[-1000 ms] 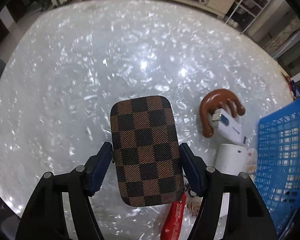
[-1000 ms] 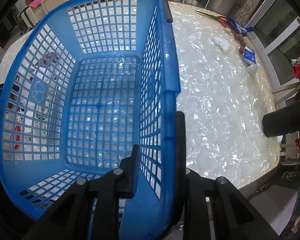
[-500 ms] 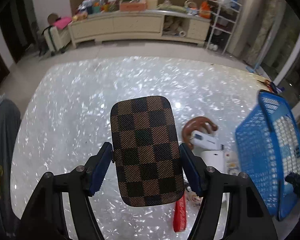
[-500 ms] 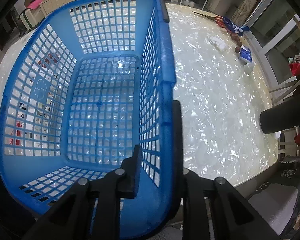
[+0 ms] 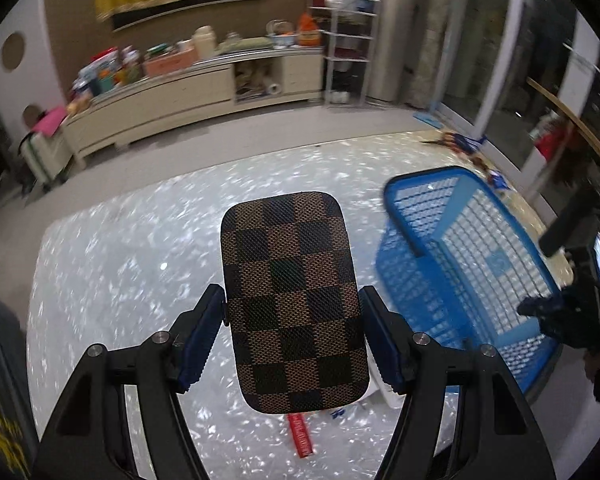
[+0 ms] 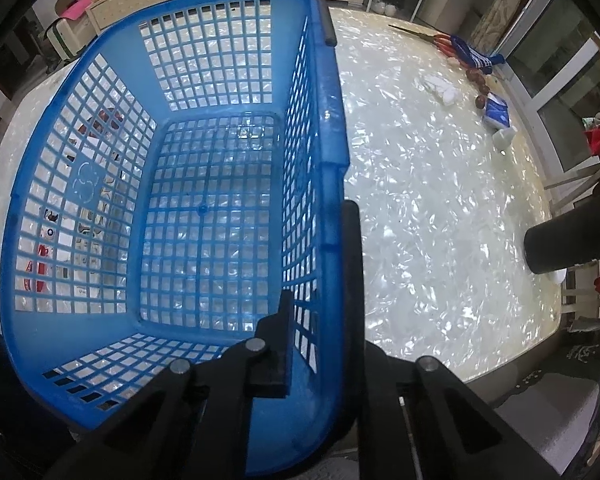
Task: Organize rigid objects
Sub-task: 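Lift the pouch with the left tool and carry it over the basket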
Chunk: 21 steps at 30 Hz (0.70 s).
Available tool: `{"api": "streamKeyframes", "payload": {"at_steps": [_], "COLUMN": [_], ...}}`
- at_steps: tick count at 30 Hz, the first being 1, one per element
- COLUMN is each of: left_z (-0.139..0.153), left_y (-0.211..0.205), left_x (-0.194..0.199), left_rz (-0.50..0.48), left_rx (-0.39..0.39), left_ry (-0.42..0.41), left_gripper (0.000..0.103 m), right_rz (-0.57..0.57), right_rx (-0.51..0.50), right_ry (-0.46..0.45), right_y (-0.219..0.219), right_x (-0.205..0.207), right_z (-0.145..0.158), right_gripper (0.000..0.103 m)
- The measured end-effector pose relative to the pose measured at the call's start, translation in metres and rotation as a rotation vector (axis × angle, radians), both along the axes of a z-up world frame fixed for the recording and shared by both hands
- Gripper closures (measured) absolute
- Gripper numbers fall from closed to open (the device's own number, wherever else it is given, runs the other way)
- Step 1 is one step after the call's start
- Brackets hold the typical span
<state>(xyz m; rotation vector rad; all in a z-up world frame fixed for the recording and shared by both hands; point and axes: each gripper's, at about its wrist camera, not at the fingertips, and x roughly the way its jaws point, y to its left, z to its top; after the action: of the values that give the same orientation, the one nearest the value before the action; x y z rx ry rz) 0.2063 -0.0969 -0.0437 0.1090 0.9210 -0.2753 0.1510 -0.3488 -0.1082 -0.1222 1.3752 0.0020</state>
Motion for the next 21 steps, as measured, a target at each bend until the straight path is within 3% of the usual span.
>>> {"api": "streamKeyframes", "payload": {"at_steps": [8,13,16,21], "left_z": [0.013,0.016,0.018,0.008], "left_y": [-0.041,-0.071,-0.093,-0.129], "left_x": [0.004,0.013,0.012,0.017], "left_rz": [-0.143,-0.273,-0.367,-0.519], "left_rx": [-0.011,-0.065,-0.030,0.034], "left_ry": [-0.008,0.015,-0.040,-0.059], "left_gripper": [0.031,0.031,0.031,0.031], "right_rz": [0.012,0.017,0.015,0.012], "right_rx": [0.010,0.017,0.027,0.049], "right_ry": [-0.004,-0.010,-0.012,-0.020], "right_y": [-0.003,-0.005,-0.006,-0.008], "right_x": [0.003,0.003,0.003,0.003], "right_z": [-0.001,-0.001,-0.001,0.000], "right_gripper": [0.095,0.095,0.095,0.096]}}
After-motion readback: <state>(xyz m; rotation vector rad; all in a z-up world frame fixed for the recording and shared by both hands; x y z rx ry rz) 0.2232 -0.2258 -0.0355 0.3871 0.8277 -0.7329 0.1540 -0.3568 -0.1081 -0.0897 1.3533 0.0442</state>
